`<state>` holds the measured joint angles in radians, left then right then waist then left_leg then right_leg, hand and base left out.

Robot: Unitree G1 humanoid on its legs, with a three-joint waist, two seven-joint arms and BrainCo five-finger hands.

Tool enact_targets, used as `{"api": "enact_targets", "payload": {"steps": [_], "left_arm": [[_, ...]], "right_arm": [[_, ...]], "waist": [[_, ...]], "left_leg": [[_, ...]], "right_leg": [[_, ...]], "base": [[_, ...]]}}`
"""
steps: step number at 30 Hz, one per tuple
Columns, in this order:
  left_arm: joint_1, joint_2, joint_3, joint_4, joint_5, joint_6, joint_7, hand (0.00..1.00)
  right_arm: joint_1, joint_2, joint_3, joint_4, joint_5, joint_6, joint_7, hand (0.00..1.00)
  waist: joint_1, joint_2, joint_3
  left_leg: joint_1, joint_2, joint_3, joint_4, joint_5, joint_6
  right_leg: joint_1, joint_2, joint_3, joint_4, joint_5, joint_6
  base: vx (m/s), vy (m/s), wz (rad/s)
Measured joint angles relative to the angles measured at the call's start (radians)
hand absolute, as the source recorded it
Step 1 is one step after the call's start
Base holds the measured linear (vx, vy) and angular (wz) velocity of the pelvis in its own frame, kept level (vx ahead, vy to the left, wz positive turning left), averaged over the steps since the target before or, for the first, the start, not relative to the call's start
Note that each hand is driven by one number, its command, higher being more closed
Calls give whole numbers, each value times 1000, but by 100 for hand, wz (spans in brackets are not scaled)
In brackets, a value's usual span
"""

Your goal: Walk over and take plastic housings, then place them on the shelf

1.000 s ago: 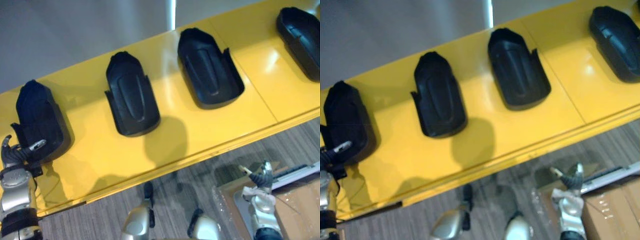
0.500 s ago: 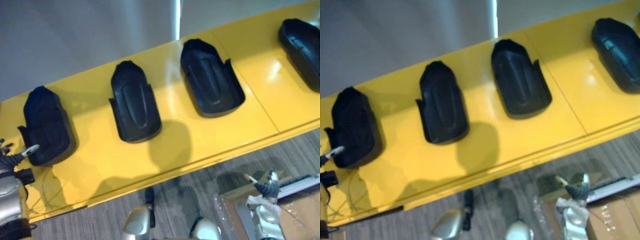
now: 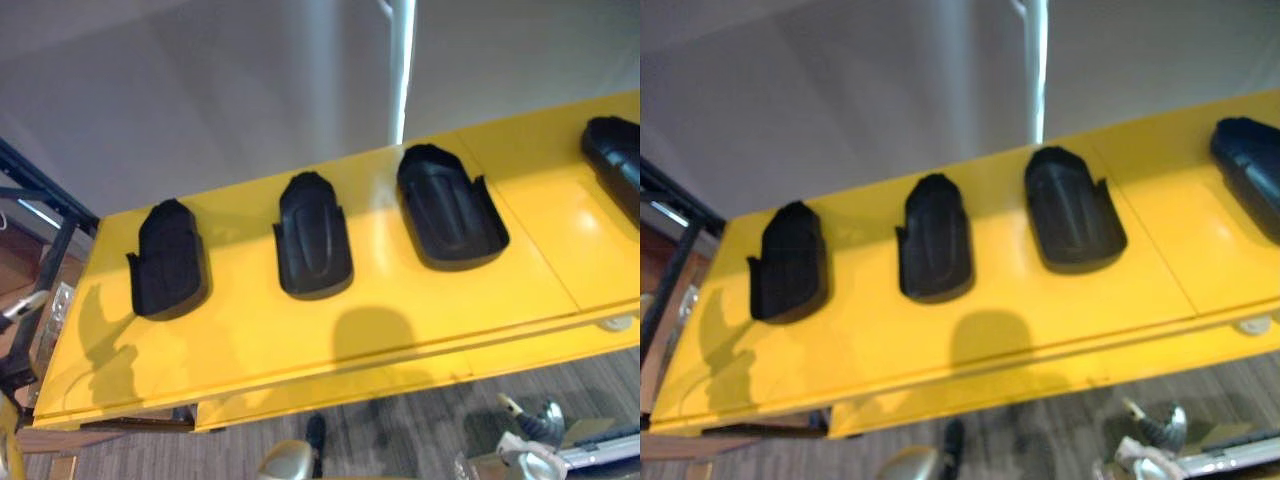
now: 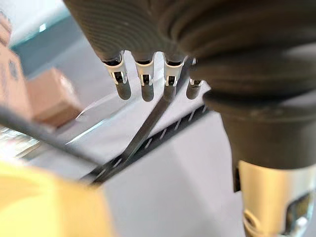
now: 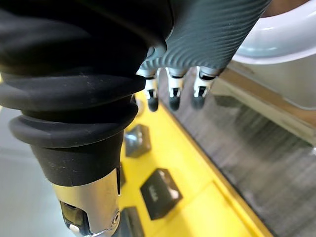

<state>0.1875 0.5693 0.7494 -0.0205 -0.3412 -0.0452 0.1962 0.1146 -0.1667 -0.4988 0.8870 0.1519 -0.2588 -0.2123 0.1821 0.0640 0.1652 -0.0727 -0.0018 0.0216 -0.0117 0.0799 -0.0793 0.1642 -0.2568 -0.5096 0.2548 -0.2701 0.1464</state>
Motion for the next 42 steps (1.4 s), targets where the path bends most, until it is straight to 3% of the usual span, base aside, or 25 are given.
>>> {"api": "enact_targets", "payload": {"steps": [2, 4, 6, 9, 11, 14, 15, 20, 21, 25, 28, 32, 35, 38, 39, 41, 42], "left_arm": [[-1, -19, 16, -17, -13, -62, 45, 0], [-1, -100, 30, -48, -44, -174, 115, 0], [2, -185, 18, -59, -47, -246, 145, 0], [33, -304, -65, -60, -31, -291, 157, 0], [66, -373, -134, -59, -23, -293, 154, 0], [125, -469, -235, -32, 48, -342, 196, 0], [129, -487, -267, 26, 69, -365, 243, 0], [123, -549, -252, 345, 72, -376, 433, 0], [126, -562, -238, 414, 70, -400, 460, 0], [135, -587, -197, 516, 68, -413, 500, 0], [126, -587, -166, 587, -7, -405, 498, 0], [104, -582, -155, 730, -63, -284, 485, 0], [112, -589, -162, 794, -146, -275, 446, 0], [139, -614, -124, 835, -200, -279, 366, 0], [161, -622, -118, 835, -199, -279, 337, 0], [168, -620, -126, 835, -199, -277, 303, 0], [159, -618, -129, 836, -199, -274, 297, 0]], "right_arm": [[9, 7, 0, 10, 0, 0, 2, 0], [6, 11, 2, 38, 0, -1, 3, 0], [4, 18, 12, 40, 2, -6, 3, 0], [-7, 36, 35, 43, 8, -12, 4, 0], [-10, 41, 62, 45, 21, -21, 7, 0], [-7, 46, 74, 51, 22, -24, 19, 0], [-7, 47, 73, 55, 23, -24, 21, 0], [13, 71, 93, 68, 30, -15, 22, 0], [18, 85, 93, 68, 31, -2, 21, 0], [12, 126, 93, 75, 32, 3, 21, 0], [-12, 134, 94, 80, 30, 0, 20, 0], [-80, 130, 111, 93, -10, -20, 19, 0], [-121, 113, 122, 102, -10, -20, 28, 0], [-186, 57, 131, 111, -49, -19, 38, 0], [-200, 38, 131, 110, -50, -19, 38, 0], [-198, 12, 127, 111, -48, -18, 37, 0], [-199, -3, 124, 119, -47, -18, 36, 0]], "waist": [[-1, -2, -4], [7, -6, -22], [11, -5, -26], [13, -19, -33], [12, -33, -37], [6, -53, -45], [2, -55, -42], [-10, -67, -32], [-10, -68, -28], [-26, -95, 10], [-29, -102, 30], [-35, -95, 66], [-29, -93, 131], [-22, -49, 186], [-20, -28, 197], [-29, -33, 195], [-29, -31, 197]], "left_leg": [[2, -4, -21, -13, 12, 3], [2, -10, -27, -35, 28, 6], [4, -11, -28, -37, 33, 9], [5, -12, -35, -36, 41, 12], [10, -8, -38, -36, 46, 11], [24, -6, -41, -54, 60, 9], [36, -3, -42, -69, 69, 11], [45, -7, -45, -69, 71, 12], [46, -10, -48, -69, 72, 13], [48, -19, -79, -69, 75, 15], [41, -22, -76, -69, 74, 15], [39, -20, -65, -68, 74, 17], [16, -19, -71, 19, 62, 33], [-64, 12, -60, 189, 24, 34], [-75, 29, -42, 204, 37, 29], [-112, 29, -27, 167, 111, 30], [-183, 46, 50, 358, 17, 73]], "right_leg": [[12, 4, -14, -12, 8, -1], [16, 13, -14, -38, 23, -1], [23, 16, -13, -53, 37, 0], [34, 22, -13, -66, 45, -1], [43, 29, -12, -75, 48, -5], [50, 33, -11, -80, 50, -9], [53, 34, -10, -85, 50, -9], [67, 34, -14, -95, 49, -10], [72, 33, -17, -98, 50, -8], [99, 31, -53, -112, 54, 0], [98, 29, -53, -126, 62, 13], [82, 30, -37, -105, 62, 10], [105, 30, -41, -95, 58, 5], [104, 67, -43, -80, 55, -13], [91, 80, -43, -65, 46, -30], [56, 70, -90, -64, 44, -56], [25, 65, -113, -54, 54, -68]], "base": [[-39, 21, 25], [-36, 29, 13], [-41, 38, 3], [-60, 25, 4], [-71, 3, 0], [-76, 2, -2], [-97, 5, 1], [-64, -7, -1], [-29, -9, 7], [-25, -24, 23], [-1, -6, 2], [0, -26, -9], [-40, -47, 4], [-150, -22, 1], [-184, -33, 8], [-241, -2, 49], [-233, -8, 57]]}}
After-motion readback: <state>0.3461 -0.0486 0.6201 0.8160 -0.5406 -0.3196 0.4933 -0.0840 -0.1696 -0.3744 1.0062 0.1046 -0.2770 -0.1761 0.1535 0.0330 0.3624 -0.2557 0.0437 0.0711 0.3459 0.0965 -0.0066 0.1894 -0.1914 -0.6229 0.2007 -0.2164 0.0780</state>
